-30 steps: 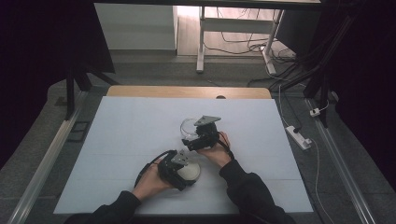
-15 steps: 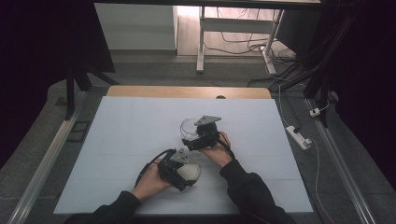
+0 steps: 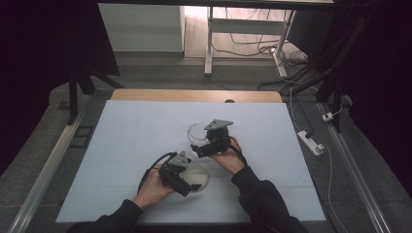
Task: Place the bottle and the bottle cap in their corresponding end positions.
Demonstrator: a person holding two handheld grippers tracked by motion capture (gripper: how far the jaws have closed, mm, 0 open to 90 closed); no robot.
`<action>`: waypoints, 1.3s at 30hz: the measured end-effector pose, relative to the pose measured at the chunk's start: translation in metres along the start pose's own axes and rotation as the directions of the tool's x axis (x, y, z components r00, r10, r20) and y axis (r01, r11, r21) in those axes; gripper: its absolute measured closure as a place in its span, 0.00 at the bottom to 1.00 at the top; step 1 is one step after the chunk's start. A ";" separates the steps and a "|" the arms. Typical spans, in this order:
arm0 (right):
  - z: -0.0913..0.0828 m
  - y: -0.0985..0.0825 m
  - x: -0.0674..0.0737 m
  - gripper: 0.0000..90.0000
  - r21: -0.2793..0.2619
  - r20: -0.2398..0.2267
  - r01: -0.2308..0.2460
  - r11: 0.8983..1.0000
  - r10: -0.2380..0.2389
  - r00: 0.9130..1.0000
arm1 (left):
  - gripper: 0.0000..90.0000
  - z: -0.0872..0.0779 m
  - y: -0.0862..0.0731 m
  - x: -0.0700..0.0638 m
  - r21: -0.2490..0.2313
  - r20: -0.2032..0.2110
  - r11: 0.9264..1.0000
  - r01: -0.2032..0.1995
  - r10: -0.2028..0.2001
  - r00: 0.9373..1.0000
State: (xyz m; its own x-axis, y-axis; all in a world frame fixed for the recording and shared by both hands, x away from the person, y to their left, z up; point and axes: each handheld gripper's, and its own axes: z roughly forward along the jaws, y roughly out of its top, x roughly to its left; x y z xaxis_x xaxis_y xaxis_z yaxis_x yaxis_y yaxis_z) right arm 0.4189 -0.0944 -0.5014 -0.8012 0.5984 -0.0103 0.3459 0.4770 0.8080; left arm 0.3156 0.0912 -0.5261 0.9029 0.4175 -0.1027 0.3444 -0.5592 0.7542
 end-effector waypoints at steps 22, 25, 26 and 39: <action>-0.030 -0.007 0.000 0.00 -0.021 -0.011 -0.019 1.000 0.019 1.000 | 0.00 -0.041 -0.009 0.009 -0.075 -0.009 0.992 0.097 -0.098 0.995; -0.034 -0.009 0.001 0.00 -0.022 -0.009 -0.018 1.000 0.018 1.000 | 0.00 -0.045 -0.010 0.010 -0.079 -0.015 0.992 0.100 -0.102 0.995; -0.035 -0.009 0.001 0.00 -0.022 -0.009 -0.020 1.000 0.019 1.000 | 0.00 -0.046 -0.010 0.010 -0.078 -0.018 0.992 0.101 -0.102 0.995; -0.055 -0.017 0.013 0.00 -0.030 -0.014 -0.016 0.999 0.015 1.000 | 0.00 -0.066 -0.016 0.006 -0.116 -0.039 0.986 0.122 -0.127 0.991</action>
State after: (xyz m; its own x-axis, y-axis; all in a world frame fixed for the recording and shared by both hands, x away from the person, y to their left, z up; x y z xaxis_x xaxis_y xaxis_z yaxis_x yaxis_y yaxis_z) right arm 0.3757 -0.1299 -0.4829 -0.8028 0.5962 0.0105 0.3436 0.4481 0.8253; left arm 0.2988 0.1501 -0.4955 0.8411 0.5129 -0.1720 0.4194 -0.4175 0.8061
